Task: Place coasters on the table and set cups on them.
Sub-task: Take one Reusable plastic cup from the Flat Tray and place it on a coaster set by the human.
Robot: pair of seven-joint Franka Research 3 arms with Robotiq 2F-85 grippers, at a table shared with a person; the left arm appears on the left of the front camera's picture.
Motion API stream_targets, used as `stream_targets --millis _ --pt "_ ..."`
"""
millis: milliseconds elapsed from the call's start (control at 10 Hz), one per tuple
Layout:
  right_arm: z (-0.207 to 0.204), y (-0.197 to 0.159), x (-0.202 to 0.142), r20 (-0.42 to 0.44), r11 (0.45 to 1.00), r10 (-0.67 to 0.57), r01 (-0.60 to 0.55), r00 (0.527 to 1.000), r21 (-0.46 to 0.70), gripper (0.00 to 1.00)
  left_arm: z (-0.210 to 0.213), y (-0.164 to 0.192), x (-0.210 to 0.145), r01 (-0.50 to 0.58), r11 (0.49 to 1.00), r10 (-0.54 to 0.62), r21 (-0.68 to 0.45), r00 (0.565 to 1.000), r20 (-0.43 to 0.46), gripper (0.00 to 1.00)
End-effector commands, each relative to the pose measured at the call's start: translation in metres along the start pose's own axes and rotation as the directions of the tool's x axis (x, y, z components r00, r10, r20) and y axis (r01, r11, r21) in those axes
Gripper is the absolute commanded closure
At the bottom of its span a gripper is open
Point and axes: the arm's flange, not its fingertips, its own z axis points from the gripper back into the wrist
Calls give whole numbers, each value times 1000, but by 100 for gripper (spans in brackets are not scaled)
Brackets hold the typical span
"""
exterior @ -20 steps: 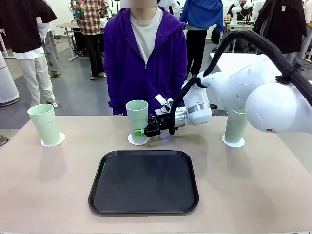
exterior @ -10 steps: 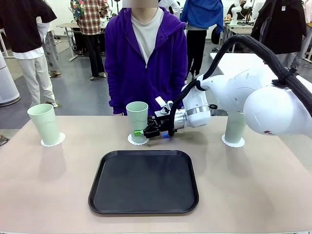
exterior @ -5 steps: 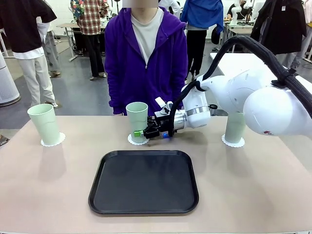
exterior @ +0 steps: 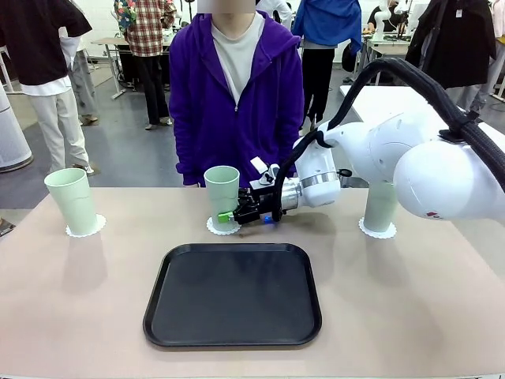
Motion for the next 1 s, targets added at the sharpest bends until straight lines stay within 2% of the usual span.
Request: stream_targets --millis 0,400,900 --pt "-3 -8 5 -19 1000 -26 26 999 -1 0 1 -2 -1 5 1000 -5 -2 1000 7 0" --pt "-2 -6 7 -49 998 -55 56 997 18 0 1 -2 -1 5 1000 -5 -2 1000 7 0" --pt "5 1 15 -144 997 -73 73 987 -6 0 1 -2 -1 5 1000 -5 -2 1000 7 0"
